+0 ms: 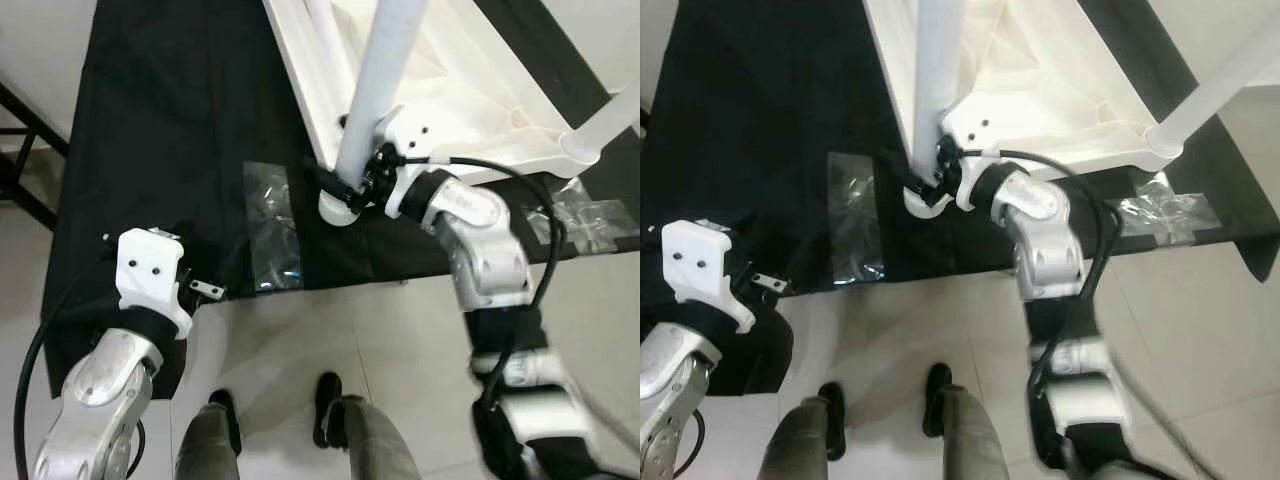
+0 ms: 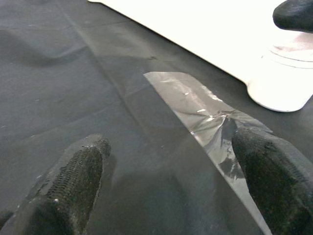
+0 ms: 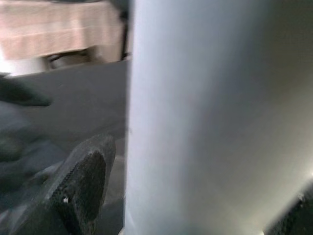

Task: Building children table

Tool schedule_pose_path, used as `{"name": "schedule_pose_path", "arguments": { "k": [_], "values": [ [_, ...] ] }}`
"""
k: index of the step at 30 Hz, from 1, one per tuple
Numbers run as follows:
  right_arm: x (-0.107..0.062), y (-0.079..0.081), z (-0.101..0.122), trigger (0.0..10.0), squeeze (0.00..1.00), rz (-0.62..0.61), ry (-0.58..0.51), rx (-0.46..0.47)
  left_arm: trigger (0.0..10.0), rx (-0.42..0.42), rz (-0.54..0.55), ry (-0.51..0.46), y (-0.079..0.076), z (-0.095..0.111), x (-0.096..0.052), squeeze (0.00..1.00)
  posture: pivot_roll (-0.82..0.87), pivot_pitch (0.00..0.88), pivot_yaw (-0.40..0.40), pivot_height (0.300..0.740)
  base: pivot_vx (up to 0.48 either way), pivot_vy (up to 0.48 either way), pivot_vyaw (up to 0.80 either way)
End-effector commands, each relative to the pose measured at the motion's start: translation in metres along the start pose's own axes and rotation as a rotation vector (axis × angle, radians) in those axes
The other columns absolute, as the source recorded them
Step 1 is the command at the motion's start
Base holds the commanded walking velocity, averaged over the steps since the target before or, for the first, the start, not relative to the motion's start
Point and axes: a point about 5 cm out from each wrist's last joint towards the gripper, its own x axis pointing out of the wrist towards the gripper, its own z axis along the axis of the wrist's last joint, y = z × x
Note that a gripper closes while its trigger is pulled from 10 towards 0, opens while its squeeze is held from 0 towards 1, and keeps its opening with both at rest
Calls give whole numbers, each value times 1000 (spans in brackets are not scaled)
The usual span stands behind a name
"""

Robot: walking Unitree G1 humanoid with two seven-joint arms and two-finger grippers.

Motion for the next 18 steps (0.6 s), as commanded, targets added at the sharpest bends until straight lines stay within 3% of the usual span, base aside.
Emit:
{"name": "schedule_pose_path", "arguments": {
  "k": [1, 4, 5, 6, 7, 8, 18],
  "values": [
    [1, 2, -7, 10000, 0, 72, 1, 18, 10000, -4, 1, 23, -1, -3, -5, 0, 160, 391, -124, 740, 0, 0, 0],
    [1, -1, -6, 10000, 0, 85, -3, 26, 10000, -4, 2, 24, -1, -2, -5, 0, 160, 391, -124, 740, 0, 0, 0],
    [2, -4, -5, 9333, 0, 116, -17, 34, 10000, -4, 3, 24, -1, -2, -6, 0, 166, 394, -125, 740, 0, 0, 0],
    [4, -8, -1, 3451, 0, 140, -35, 44, 10000, -4, 4, 25, -1, -2, -6, 0, 166, 394, -125, 740, 0, 0, 0],
    [4, -8, -1, 3451, 0, 140, -35, 44, 10000, -4, 4, 25, -1, -2, -6, 0, 166, 394, -125, 740, 0, 0, 0],
    [5, -11, 2, 0, 0, 170, -49, 54, 10000, -4, 5, 26, -1, -2, -7, 0, 169, 397, -124, 740, 0, 0, 0],
    [1, -18, 4, 0, 0, 334, -87, 102, 10000, -3, 8, 29, -1, -2, -8, 0, 172, 400, -126, 740, 0, 0, 0]
  ]
}}
